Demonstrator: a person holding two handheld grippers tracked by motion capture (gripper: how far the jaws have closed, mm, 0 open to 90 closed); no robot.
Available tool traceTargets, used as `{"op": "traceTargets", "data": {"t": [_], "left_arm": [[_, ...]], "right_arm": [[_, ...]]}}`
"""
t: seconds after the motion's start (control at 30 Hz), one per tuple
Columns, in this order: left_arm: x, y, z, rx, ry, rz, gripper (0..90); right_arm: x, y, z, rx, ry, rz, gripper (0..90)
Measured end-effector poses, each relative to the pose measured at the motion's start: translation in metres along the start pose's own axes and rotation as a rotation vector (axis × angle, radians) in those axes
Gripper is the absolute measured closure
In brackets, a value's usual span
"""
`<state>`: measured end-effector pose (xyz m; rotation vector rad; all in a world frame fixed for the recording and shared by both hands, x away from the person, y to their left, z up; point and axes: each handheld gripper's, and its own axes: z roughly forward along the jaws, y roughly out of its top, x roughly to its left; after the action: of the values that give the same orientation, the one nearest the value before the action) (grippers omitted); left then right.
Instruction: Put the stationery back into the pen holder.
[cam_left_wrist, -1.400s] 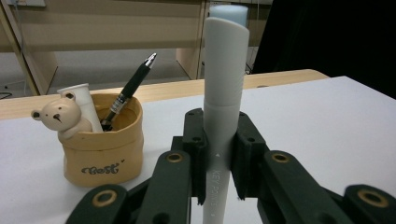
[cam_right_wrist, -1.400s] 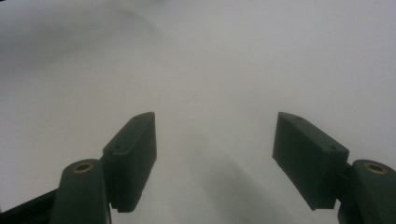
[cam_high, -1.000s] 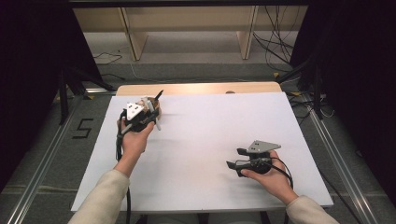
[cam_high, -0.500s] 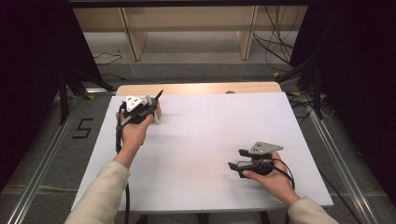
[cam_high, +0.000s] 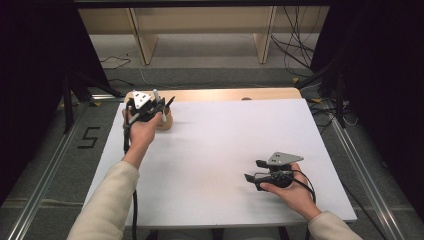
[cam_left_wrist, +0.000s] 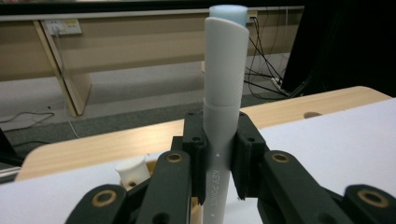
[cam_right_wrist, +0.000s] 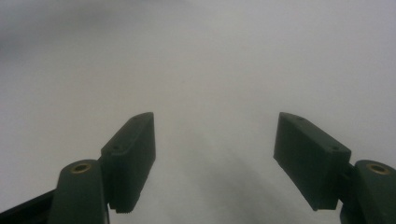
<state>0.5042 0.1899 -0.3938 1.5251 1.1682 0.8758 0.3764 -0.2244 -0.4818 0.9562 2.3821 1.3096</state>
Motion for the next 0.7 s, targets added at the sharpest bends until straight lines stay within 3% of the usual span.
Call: {"op": "traceTargets", "data": {"t": [0.2, 0.37, 0.7], "left_arm": [[0.002, 0.007, 0.007, -0.025, 0.031, 0.028, 78.0], [0.006, 0.001, 0.017, -0.037, 0.044, 0.046, 77.9], [0.01, -0.011, 0.03, -0.003, 0.069, 0.034, 77.9]], "right_arm": [[0.0, 0.0, 0.0, 0.003, 0.002, -0.001, 29.9], [0.0, -0.001, 0.0, 0.006, 0.006, -0.004, 29.9], [0.001, -0.001, 0.0, 0.006, 0.01, -0.002, 30.1]]}}
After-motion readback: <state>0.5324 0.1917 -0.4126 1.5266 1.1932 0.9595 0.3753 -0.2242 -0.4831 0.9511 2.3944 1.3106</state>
